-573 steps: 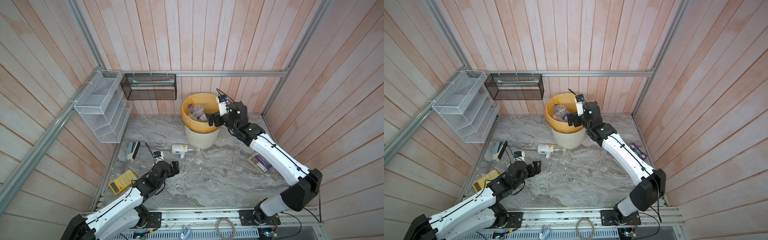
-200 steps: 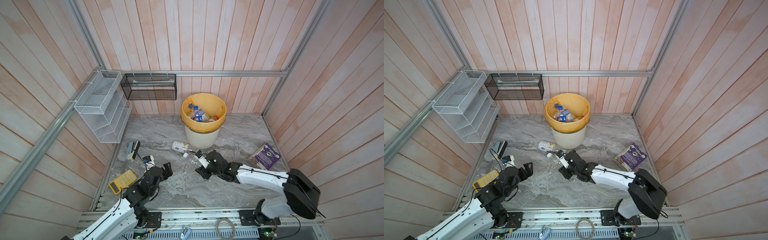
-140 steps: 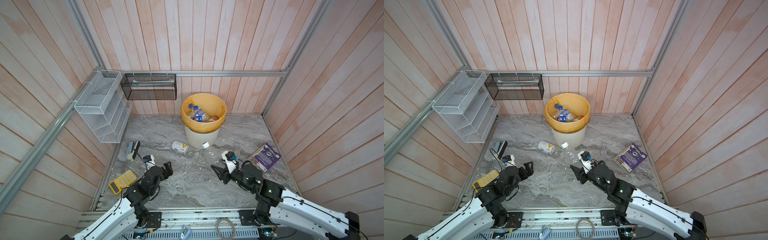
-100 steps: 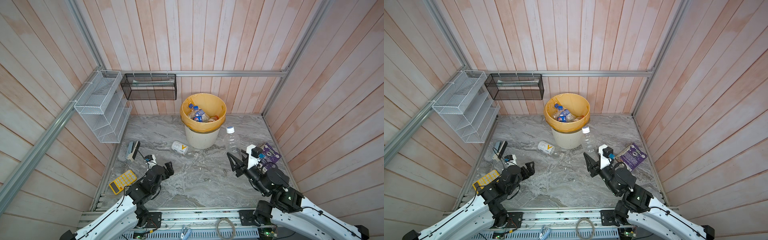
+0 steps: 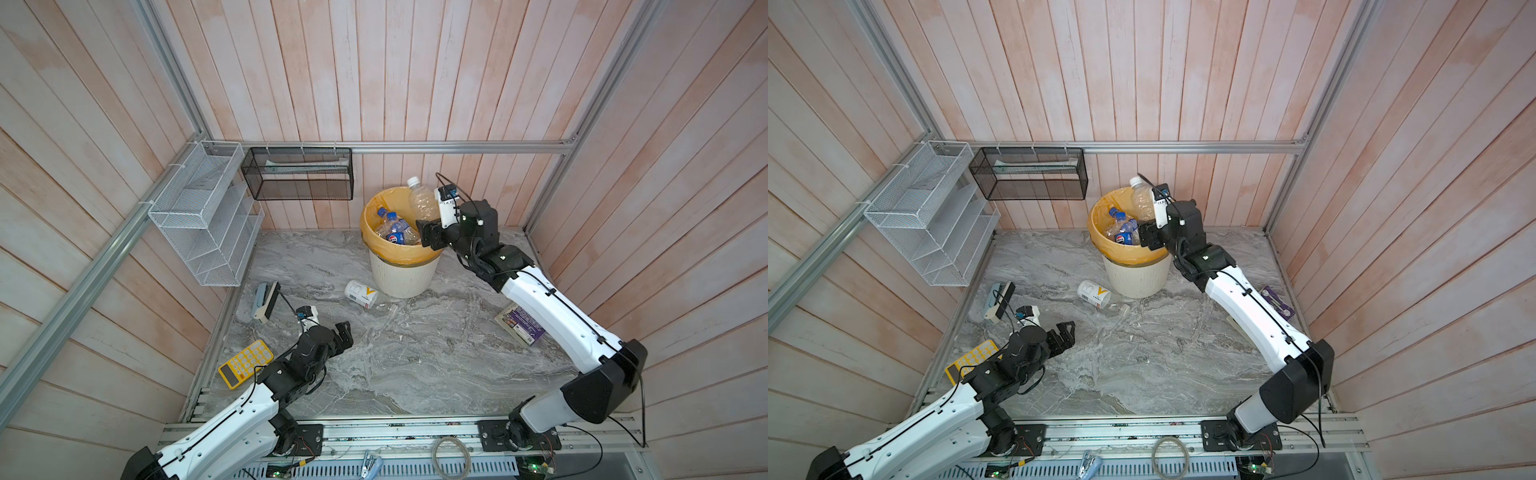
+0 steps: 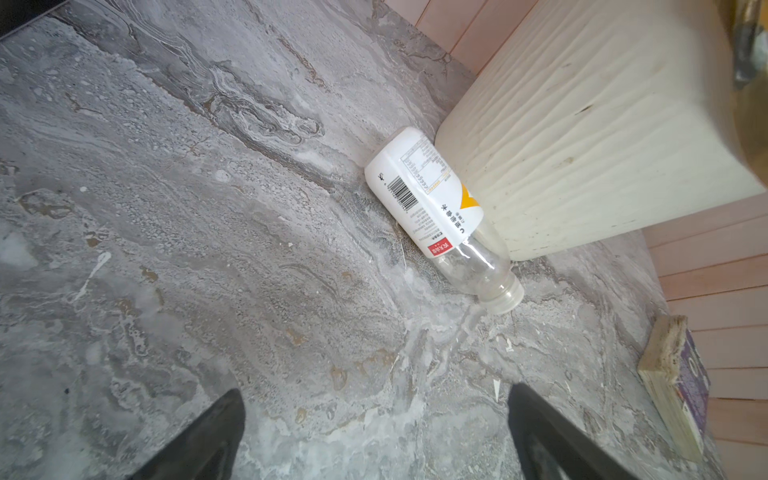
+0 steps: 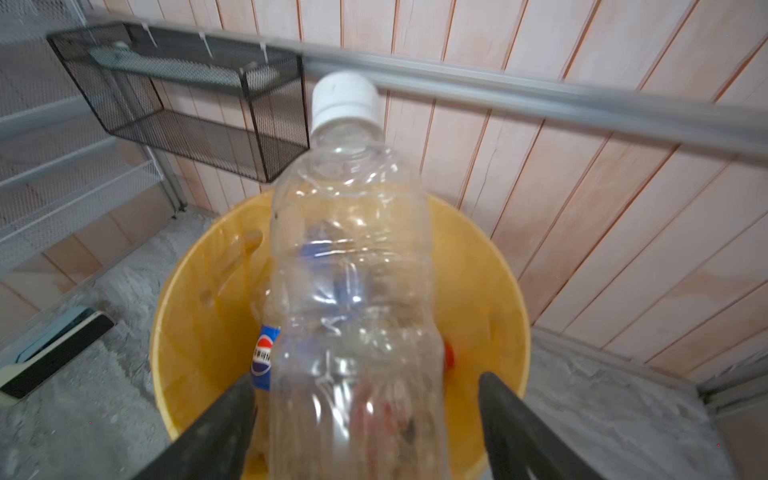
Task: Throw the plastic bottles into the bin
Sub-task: 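Lift the white-capped bottle over the bin and open the right gripper, then lower the right gripper onto the white yellow-V bottle and grasp it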
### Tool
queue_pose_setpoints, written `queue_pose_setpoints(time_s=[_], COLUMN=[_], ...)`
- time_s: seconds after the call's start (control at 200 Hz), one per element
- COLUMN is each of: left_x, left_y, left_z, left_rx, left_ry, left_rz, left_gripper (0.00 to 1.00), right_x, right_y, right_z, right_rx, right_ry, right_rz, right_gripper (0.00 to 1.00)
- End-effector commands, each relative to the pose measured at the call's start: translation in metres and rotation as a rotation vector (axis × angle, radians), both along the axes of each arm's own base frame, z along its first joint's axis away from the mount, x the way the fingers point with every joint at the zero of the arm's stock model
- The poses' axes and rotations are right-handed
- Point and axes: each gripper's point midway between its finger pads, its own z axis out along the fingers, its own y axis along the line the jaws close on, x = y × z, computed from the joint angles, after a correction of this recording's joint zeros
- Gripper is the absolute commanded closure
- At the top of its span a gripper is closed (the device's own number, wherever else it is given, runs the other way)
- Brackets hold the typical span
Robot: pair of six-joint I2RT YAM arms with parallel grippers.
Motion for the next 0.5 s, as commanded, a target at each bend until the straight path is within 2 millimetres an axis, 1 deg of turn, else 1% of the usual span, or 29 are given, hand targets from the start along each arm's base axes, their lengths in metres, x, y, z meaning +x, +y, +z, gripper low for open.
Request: queue_pose_setpoints(time_s=[0.0,0.15,0.2,0.29,0.34,0.395,0.405,0.415,0.435,0.46,0.475,0.495], left_x=[-0.001,-0.002,-0.003,-0.004,-0.004,-0.005,-0.006,-0.006,-0.006,-0.007,-0.007,-0.008], left_y=[0.001,0.002,0.002,0.004,0.006,0.007,0.008,0.008,0.009,0.011,0.011,0.013], left_z=[0.008,0.011,0.010,0.008,0.007,0.007,0.006,0.006,0.007,0.006,0.006,0.006], left_rx=[-0.009,-0.001,0.001,-0.004,-0.010,-0.017,-0.017,-0.019,-0.023,-0.025,-0.027,-0.027], left_ry=[-0.018,-0.020,-0.016,-0.014,-0.015,-0.019,-0.019,-0.020,-0.024,-0.025,-0.026,-0.027], left_rz=[-0.007,-0.009,-0.010,-0.002,0.008,0.015,0.017,0.018,0.023,0.030,0.033,0.039], left_gripper=[0.00,0.00,0.00,0.00,0.00,0.00,0.00,0.00,0.00,0.00,0.00,0.00], right_x=[-0.020,-0.031,-0.037,-0.053,-0.066,-0.087,-0.091,-0.095,-0.104,-0.115,-0.121,-0.128], right_y=[-0.028,-0.054,-0.056,-0.051,-0.043,-0.023,-0.019,-0.014,-0.005,0.009,0.018,0.027], right_z=[0.028,0.048,0.051,0.052,0.048,0.037,0.038,0.027,0.019,0.002,-0.002,-0.015], right_rx=[0.032,0.056,0.067,0.095,0.105,0.101,0.104,0.090,0.085,0.074,0.076,0.067], right_ry=[-0.032,-0.097,-0.108,-0.120,-0.127,-0.131,-0.138,-0.125,-0.122,-0.104,-0.103,-0.088], right_rz=[-0.038,-0.125,-0.118,-0.058,-0.010,0.059,0.073,0.089,0.121,0.171,0.201,0.233], right_gripper=[0.00,0.00,0.00,0.00,0.00,0.00,0.00,0.00,0.00,0.00,0.00,0.00])
